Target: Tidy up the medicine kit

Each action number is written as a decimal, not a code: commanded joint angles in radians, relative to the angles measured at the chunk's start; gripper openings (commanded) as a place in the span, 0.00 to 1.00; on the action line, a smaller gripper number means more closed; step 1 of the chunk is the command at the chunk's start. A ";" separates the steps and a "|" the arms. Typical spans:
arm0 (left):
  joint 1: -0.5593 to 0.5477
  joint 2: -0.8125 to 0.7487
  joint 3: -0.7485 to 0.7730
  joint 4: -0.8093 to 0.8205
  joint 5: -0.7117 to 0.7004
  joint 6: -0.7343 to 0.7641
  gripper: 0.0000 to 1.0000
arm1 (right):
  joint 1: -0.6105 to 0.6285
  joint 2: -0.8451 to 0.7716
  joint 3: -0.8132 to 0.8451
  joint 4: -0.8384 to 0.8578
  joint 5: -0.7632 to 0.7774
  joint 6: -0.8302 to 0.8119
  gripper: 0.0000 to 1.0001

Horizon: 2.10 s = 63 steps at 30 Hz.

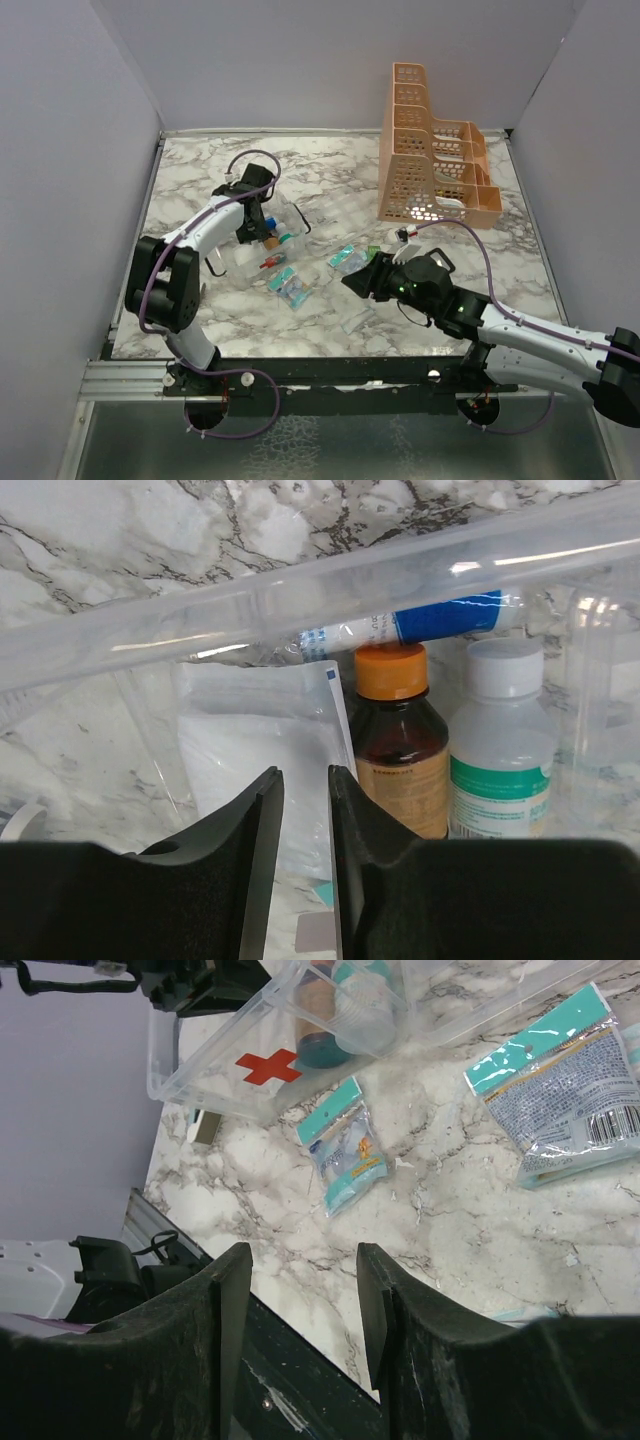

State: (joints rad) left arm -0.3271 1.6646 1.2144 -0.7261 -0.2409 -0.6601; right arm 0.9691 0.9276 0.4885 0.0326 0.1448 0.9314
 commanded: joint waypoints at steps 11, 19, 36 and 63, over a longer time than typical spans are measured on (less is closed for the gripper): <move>-0.001 0.075 -0.093 0.000 -0.059 -0.047 0.22 | -0.001 0.027 0.002 0.026 0.013 -0.023 0.47; 0.000 -0.061 -0.052 -0.001 0.000 -0.013 0.21 | -0.001 0.175 0.070 0.001 0.006 -0.106 0.47; 0.002 -0.682 -0.293 0.212 0.026 0.142 0.41 | -0.001 0.513 0.322 -0.129 0.101 -0.482 0.48; 0.001 -0.906 -0.284 0.249 0.239 0.191 0.61 | 0.049 0.898 0.449 0.077 -0.067 -0.238 0.12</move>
State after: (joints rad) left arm -0.3271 0.7559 0.9058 -0.4808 -0.0441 -0.4721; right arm 1.0107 1.8256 0.9558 0.0792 0.0151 0.6773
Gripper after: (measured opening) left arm 0.595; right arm 0.238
